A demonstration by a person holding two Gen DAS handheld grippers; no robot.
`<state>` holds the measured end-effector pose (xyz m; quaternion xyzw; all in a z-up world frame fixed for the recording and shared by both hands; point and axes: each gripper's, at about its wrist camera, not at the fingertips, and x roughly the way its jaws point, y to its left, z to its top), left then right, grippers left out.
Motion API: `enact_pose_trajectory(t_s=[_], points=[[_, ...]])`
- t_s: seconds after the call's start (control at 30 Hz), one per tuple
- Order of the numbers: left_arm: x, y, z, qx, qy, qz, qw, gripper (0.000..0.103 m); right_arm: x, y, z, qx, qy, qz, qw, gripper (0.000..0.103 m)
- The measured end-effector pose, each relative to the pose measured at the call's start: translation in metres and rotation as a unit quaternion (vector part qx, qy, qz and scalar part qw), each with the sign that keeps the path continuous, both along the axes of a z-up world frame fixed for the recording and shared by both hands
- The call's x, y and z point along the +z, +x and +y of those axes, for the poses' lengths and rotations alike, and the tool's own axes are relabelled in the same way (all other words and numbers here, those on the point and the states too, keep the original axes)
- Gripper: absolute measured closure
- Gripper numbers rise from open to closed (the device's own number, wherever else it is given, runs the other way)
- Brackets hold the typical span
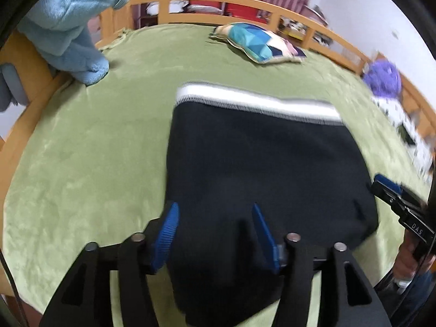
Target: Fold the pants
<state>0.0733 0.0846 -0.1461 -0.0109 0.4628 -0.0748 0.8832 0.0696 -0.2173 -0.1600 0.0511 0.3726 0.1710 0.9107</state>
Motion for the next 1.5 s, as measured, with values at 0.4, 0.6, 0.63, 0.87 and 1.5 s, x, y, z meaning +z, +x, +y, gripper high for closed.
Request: enact_pose_trajectory(t_s=[0.4,0.6,0.63,0.87,1.5], points=[[-0.028,-0.04,0.006,-0.02,0.004,0.011,0.9997,0.035,-0.034,-0.031,0.022,0.033,-0.074,0.033,0.996,0.06],[0.005,0.003,0.008,-0.01,-0.01,-0.02,0.9997,0.035,0.006,-0.016,0.005,0.02,-0.04,-0.02,0.999,0.057],[0.01,0.014,0.006,-0.009,-0.014,-0.027,0.9995,0.035,0.014,-0.004,0.005,0.014,-0.043,-0.032,0.998,0.054],[0.015,0.088,-0.01,-0.007,-0.052,-0.049,0.9974,0.034,0.021,0.085,0.012,-0.002,-0.041,-0.056,0.998,0.054],[-0.034,0.086,-0.01,0.017,-0.008,0.002,0.9998,0.027,-0.036,0.111,0.002,-0.064,-0.041,-0.005,0.997,0.044]])
